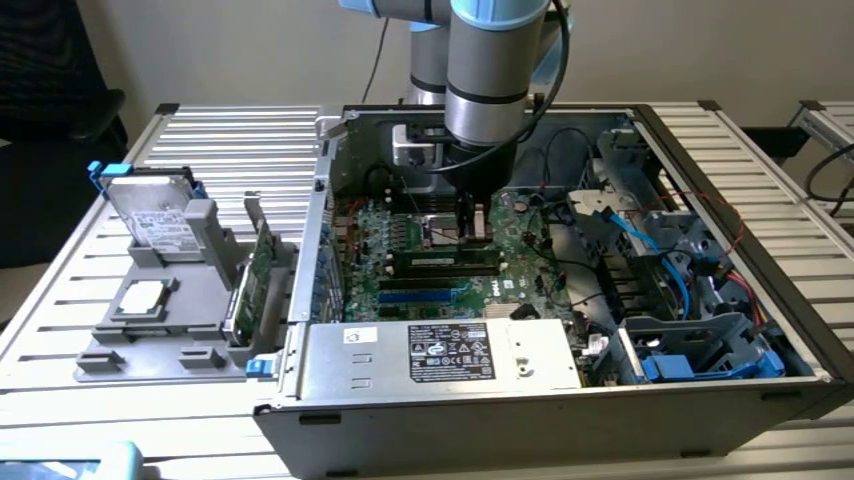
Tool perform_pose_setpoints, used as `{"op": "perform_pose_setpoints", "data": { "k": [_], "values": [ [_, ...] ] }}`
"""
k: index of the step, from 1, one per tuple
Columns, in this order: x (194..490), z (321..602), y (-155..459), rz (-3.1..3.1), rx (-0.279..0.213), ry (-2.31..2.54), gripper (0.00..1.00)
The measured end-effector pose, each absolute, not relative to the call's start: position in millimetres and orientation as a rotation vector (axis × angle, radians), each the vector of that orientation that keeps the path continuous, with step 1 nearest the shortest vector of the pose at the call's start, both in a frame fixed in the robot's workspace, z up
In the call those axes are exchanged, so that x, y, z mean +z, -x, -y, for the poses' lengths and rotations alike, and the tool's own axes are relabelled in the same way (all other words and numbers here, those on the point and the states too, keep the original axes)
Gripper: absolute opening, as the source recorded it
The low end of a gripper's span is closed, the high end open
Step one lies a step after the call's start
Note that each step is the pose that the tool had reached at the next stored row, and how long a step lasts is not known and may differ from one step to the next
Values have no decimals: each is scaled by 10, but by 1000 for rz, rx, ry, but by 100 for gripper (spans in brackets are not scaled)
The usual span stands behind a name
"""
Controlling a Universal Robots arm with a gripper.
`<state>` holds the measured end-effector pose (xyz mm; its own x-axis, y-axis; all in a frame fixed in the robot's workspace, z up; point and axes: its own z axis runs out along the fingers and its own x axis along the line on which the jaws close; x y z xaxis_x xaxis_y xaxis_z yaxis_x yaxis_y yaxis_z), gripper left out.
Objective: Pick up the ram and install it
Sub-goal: 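Insert the ram into the slot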
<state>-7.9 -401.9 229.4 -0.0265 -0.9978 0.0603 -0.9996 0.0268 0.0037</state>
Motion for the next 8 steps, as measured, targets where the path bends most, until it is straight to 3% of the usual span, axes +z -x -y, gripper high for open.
{"op": "perform_pose_setpoints", "data": {
  "k": [8],
  "values": [
    [2288,4017,78,2218,61,-2159,12]
  ]
}}
